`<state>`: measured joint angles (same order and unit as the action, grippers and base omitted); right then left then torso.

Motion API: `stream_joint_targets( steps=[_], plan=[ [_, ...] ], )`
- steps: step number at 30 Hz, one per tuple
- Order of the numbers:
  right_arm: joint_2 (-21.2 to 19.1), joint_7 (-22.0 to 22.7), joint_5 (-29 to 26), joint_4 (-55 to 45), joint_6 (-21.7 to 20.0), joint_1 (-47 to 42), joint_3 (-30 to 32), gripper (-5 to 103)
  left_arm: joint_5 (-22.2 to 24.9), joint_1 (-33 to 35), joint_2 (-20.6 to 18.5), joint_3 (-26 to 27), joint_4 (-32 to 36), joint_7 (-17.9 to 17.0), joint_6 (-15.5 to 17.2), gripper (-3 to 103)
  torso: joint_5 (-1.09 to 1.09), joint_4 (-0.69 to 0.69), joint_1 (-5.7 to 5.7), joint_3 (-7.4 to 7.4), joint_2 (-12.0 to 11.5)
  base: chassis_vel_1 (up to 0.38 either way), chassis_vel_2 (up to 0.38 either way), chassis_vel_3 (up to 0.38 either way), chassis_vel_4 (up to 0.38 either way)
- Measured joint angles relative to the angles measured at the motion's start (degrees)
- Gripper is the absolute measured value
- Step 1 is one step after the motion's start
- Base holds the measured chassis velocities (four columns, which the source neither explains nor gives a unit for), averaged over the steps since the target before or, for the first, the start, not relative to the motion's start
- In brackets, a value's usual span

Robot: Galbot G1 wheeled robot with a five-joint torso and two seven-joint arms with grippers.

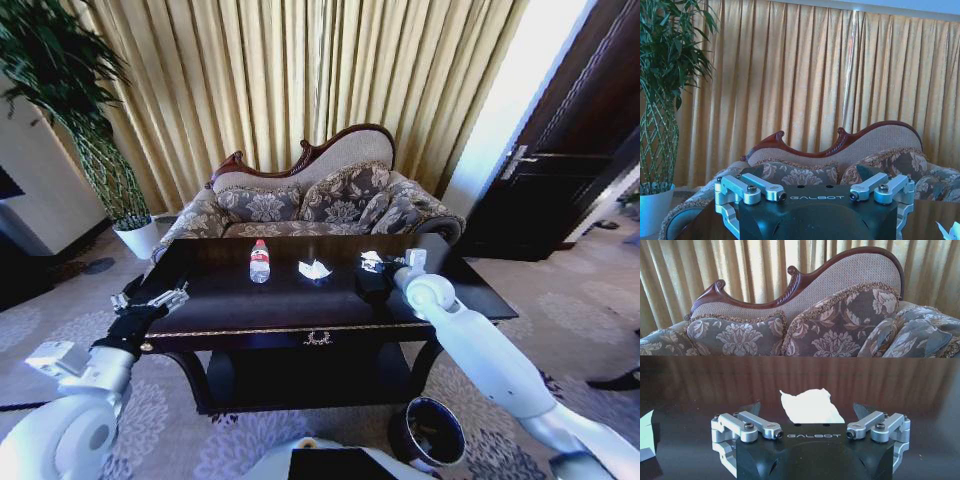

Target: Move to the front of the table and place the trash on the table into the trash bin.

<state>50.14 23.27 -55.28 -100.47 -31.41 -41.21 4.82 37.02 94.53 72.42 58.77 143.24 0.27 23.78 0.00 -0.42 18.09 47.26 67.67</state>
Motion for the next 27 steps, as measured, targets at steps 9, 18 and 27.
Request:
stream_joint_targets(
  steps=[9, 18, 27],
  plan=[
    [0.1, 0.0, 1.0, 1.6, 0.1, 1.2, -1.6, 100, 0.0, -0.2, 0.2, -0.1, 0.0, 0.1, 0.1, 100, 0.00, -0.01, 0.00, 0.00, 0.0, 0.000, 0.000, 0.000, 0.000],
    [0.4, -0.1, 1.8, 2.4, 0.6, 1.6, -2.6, 90, 0.1, -0.4, 0.4, -0.1, 0.0, 0.2, 0.1, 100, 0.00, 0.00, 0.00, 0.00, 0.0, 0.000, 0.000, 0.000, 0.000],
    [0.1, -0.1, 1.8, 2.4, 0.8, 1.3, -2.5, 57, 0.1, -0.6, 0.6, -0.1, 0.0, 0.4, 0.1, 100, 0.01, 0.00, 0.00, 0.00, 0.0, 0.000, 0.000, 0.000, 0.000]
  ],
)
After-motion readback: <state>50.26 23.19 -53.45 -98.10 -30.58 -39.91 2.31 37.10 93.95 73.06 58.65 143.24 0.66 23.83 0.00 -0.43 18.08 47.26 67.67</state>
